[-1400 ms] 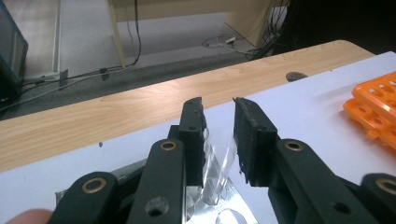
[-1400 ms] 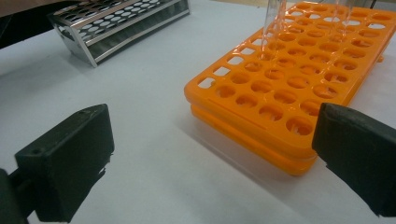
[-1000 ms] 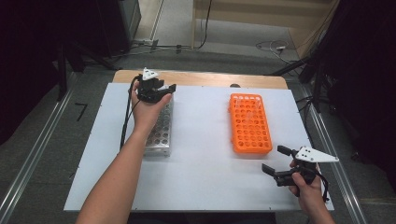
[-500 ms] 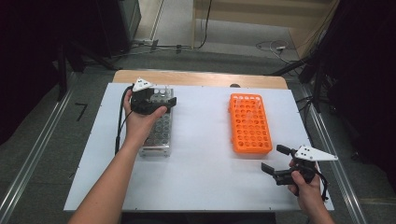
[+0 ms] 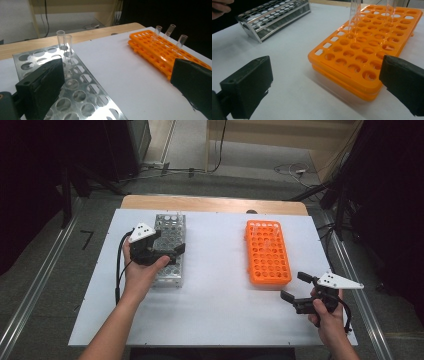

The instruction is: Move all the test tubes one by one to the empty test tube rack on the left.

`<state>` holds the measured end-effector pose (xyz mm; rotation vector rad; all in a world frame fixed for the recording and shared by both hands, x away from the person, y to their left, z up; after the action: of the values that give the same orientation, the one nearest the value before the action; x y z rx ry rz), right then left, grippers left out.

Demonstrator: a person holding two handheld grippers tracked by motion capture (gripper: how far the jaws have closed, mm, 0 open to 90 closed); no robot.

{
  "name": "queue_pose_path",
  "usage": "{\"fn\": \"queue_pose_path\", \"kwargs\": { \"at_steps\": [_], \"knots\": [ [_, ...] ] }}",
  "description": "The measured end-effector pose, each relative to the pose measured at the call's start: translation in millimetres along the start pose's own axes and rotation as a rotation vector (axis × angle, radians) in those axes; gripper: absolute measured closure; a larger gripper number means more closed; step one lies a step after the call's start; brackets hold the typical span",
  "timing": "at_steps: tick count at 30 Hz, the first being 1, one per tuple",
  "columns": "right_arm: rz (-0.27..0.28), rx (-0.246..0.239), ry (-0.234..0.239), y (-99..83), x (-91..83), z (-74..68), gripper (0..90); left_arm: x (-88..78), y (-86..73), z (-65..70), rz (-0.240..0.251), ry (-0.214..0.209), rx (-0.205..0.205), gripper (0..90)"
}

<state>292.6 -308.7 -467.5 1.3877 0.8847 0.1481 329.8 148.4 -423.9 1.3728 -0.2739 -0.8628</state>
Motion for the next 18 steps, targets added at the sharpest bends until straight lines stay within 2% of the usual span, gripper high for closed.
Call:
{"fn": "queue_pose_path", "kwargs": {
  "at_steps": [10,18],
  "knots": [
    [0.006,0.002,-0.012,13.7,6.8,1.0,0.0,-30.5,-18.9,19.6,0.015,-0.008,0.016,0.0],
    [0.016,0.002,-0.014,33.4,17.6,6.2,2.6,-47.5,-38.0,30.3,0.01,-0.001,0.029,0.0]
  ]
}}
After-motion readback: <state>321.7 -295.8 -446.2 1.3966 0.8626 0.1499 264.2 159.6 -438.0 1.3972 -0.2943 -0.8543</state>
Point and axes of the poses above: each handheld gripper's, and its own axes: x roughly forward along the jaws, y roughly out of its top, z roughly to its right, the point moved 3 cm from there along x, roughly forward along the jaws, and after that the axes turned 9 degrees about -y, right-handed, at the moved point
